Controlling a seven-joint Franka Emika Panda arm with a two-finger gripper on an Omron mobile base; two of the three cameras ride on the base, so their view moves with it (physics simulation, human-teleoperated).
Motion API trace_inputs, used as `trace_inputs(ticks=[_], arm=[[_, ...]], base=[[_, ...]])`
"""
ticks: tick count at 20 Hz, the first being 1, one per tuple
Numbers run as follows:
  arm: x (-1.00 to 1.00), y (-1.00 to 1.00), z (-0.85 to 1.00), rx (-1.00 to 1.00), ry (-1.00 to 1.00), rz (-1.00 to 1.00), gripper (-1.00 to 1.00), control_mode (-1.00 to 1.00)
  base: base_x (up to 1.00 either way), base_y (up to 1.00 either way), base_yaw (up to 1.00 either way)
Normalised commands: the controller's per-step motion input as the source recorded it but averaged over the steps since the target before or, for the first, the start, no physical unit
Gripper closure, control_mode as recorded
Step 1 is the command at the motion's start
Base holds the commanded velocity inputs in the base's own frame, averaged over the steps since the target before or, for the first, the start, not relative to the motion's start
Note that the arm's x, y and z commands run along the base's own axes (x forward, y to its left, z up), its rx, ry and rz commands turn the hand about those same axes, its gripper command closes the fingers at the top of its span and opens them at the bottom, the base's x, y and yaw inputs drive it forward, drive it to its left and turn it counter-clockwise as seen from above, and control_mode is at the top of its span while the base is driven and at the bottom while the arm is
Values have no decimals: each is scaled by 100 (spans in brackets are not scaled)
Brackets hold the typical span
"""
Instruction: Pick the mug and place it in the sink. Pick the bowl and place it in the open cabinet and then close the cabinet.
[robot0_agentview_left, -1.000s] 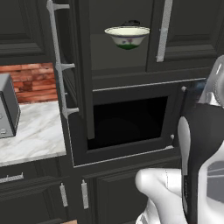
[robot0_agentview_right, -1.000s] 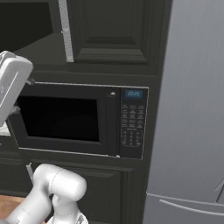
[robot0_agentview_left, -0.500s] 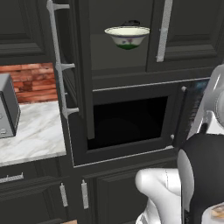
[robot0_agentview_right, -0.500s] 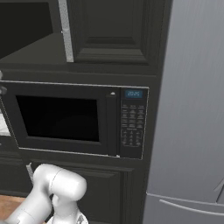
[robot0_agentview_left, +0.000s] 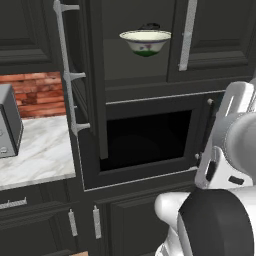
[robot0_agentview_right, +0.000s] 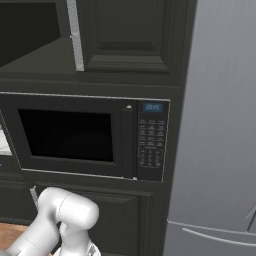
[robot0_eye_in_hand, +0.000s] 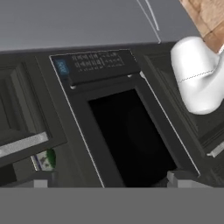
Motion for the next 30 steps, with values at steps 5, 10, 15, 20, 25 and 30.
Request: trace_inputs(ticks=[5, 10, 15, 20, 25, 30], arm=[[-13, 46, 0, -4, -6, 0, -100, -100], [-13, 44, 0, -4, -8, 0, -100, -100], [-20, 47, 0, -6, -14, 0, -100, -100], [-2, 49, 0, -5, -12, 0, -100, -100], [17, 42, 0, -4, -12, 0, -100, -100], [5, 47, 0, -5, -16, 0, -100, -100]], base=[[0, 0, 0], [0, 0, 0], [0, 0, 0], [0, 0, 0], [0, 0, 0], [0, 0, 0]])
